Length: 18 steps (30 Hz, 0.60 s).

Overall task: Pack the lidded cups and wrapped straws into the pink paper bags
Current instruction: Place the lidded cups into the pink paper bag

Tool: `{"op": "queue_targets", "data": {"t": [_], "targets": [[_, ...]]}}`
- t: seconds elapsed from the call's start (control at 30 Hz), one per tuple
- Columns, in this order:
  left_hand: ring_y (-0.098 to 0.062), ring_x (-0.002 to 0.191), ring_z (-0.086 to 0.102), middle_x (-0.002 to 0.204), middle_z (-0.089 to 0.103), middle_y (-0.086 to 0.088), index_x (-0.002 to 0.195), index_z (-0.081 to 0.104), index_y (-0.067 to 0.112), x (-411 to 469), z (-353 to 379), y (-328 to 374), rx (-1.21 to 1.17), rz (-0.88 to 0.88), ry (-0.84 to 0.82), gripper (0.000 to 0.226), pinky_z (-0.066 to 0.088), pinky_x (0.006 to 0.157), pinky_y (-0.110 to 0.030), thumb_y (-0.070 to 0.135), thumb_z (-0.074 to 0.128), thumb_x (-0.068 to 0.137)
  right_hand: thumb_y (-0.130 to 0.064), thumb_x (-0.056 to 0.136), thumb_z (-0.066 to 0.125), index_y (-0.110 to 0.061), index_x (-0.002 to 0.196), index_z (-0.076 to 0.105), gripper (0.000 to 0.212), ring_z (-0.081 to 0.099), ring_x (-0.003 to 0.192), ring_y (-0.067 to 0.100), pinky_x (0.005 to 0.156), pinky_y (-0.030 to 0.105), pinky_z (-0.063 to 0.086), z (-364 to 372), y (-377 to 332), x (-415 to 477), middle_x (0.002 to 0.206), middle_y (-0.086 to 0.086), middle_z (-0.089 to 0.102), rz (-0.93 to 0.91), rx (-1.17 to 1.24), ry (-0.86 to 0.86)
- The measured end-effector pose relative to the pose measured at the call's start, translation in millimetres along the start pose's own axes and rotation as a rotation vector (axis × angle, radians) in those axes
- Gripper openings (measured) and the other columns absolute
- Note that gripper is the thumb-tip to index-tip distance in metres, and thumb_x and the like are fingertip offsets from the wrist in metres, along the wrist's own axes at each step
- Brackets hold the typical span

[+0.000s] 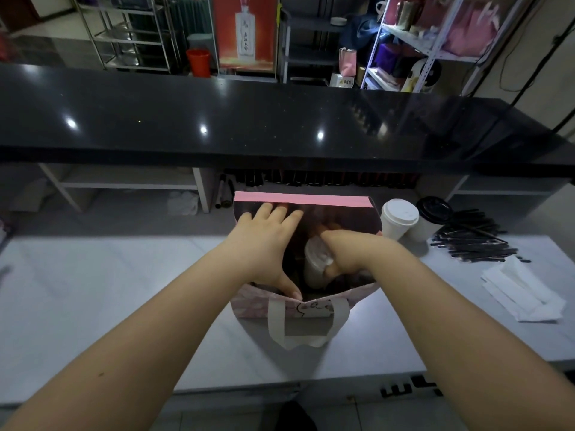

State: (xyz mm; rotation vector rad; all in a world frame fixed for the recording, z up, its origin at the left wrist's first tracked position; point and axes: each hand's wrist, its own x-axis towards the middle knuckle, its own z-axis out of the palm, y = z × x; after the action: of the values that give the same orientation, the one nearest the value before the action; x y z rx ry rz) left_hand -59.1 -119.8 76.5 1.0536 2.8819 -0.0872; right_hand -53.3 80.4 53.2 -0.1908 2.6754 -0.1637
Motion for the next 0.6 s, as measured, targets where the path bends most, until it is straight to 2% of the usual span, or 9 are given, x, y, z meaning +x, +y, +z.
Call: {"op": "queue_targets", "data": {"t": [0.23,0.3,0.37,0.43,0.5,0.6], "targets": [[-0.029,0.14,0.017,0.155,0.02,-0.003,0.152,0.003,0.025,1.6,4.7,-4.9,-0.002,0.0,0.031,0.136,0.03,0.11,-0.048,0.086,0.066,0.047,-0.031,0.073,0.077,-0.029,0.14,0.03,0.082,0.055,0.103,0.024,0.087,0.039,0.054,12.5,3.0,6.9,0.126,0.003,0.05,-0.048,-0.064,-0.011],[-0.029,0.143,0.011,0.157,0.015,-0.001,0.152,0.002,0.027,0.0,8.7,-6.8,0.012,0.006,0.045,0.133,0.024,0.112,-0.05,0.087,0.064,0.05,-0.029,0.073,0.075,-0.032,0.143,0.025,0.086,0.052,0.112,0.026,0.091,0.038,0.052,20.4,6.4,9.0,0.135,0.003,0.044,-0.065,-0.051,-0.02],[-0.03,0.146,0.002,0.16,0.006,0.0,0.152,-0.002,0.03,-2.7,12.9,-8.2,0.007,0.001,0.05,0.132,0.015,0.116,-0.052,0.088,0.062,0.051,-0.035,0.075,0.071,-0.036,0.147,0.016,0.091,0.035,0.135,0.029,0.106,0.041,0.041,27.7,11.2,10.7,0.152,0.002,0.027,-0.102,-0.032,-0.004],[-0.029,0.148,-0.004,0.162,-0.001,0.0,0.151,-0.008,0.032,-4.2,15.6,-8.8,-0.011,-0.002,0.057,0.134,0.008,0.117,-0.054,0.089,0.06,0.051,-0.051,0.08,0.061,-0.039,0.151,-0.002,0.095,-0.002,0.149,0.021,0.12,0.043,0.013,36.2,14.1,13.2,0.162,-0.005,-0.004,-0.153,-0.04,0.015],[-0.029,0.148,-0.007,0.163,-0.005,-0.001,0.151,-0.01,0.033,-4.4,16.3,-8.3,-0.026,0.004,0.065,0.135,0.006,0.117,-0.055,0.089,0.059,0.05,-0.067,0.087,0.044,-0.039,0.149,-0.017,0.092,-0.027,0.143,0.012,0.119,0.042,-0.008,46.2,15.7,16.8,0.158,-0.012,-0.025,-0.2,-0.102,0.037],[-0.028,0.148,-0.008,0.163,-0.006,-0.001,0.151,-0.01,0.033,-4.6,16.9,-8.0,-0.052,0.015,0.087,0.134,0.006,0.119,-0.054,0.09,0.058,0.05,-0.069,0.092,0.03,-0.039,0.147,-0.025,0.083,-0.035,0.138,0.009,0.117,0.04,-0.015,56.1,19.1,20.9,0.151,-0.017,-0.034,-0.227,-0.154,0.074]]}}
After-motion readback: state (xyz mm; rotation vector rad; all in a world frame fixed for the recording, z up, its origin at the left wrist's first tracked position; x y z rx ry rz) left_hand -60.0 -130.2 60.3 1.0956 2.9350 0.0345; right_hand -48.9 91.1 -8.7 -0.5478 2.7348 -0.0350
